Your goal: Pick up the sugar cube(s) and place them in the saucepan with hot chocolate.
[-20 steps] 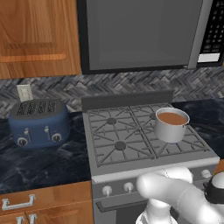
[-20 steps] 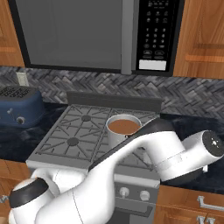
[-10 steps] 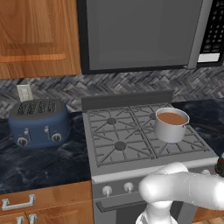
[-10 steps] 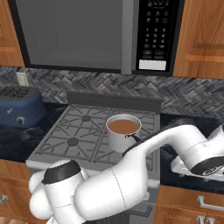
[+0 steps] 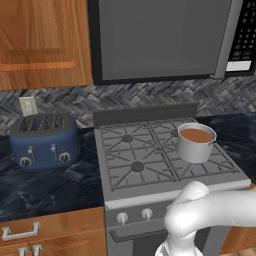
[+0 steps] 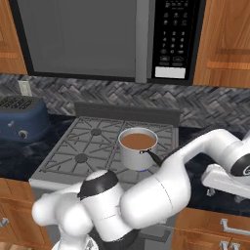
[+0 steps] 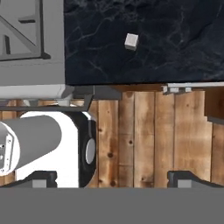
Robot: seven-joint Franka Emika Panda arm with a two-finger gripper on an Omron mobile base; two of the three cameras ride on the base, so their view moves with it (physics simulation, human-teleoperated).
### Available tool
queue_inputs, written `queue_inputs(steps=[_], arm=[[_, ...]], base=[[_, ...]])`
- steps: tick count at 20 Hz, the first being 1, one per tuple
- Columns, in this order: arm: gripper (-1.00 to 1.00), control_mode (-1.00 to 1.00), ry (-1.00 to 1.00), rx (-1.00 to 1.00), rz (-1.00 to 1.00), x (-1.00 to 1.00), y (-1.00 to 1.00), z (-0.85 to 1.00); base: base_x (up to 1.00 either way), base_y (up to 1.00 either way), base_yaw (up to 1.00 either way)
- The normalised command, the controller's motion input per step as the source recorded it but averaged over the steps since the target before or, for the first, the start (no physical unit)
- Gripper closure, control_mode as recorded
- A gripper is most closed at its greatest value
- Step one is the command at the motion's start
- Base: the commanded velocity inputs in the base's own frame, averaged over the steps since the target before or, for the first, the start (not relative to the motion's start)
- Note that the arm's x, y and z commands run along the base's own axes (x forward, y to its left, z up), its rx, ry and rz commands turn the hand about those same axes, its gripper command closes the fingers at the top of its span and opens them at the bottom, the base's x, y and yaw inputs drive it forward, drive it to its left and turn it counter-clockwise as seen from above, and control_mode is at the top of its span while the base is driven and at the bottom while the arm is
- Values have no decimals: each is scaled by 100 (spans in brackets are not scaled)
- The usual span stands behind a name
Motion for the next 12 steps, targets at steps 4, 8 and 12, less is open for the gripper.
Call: queue_inputs(steps=[4, 8, 12], arm=[[-100, -100, -3, 0, 0, 24, 23, -23], [-100, -100, 0, 0, 0, 20, 31, -41], [-100, -100, 0, 0, 0, 18, 49, -39]], base=[[0, 0, 0], [0, 0, 0], [0, 0, 0]])
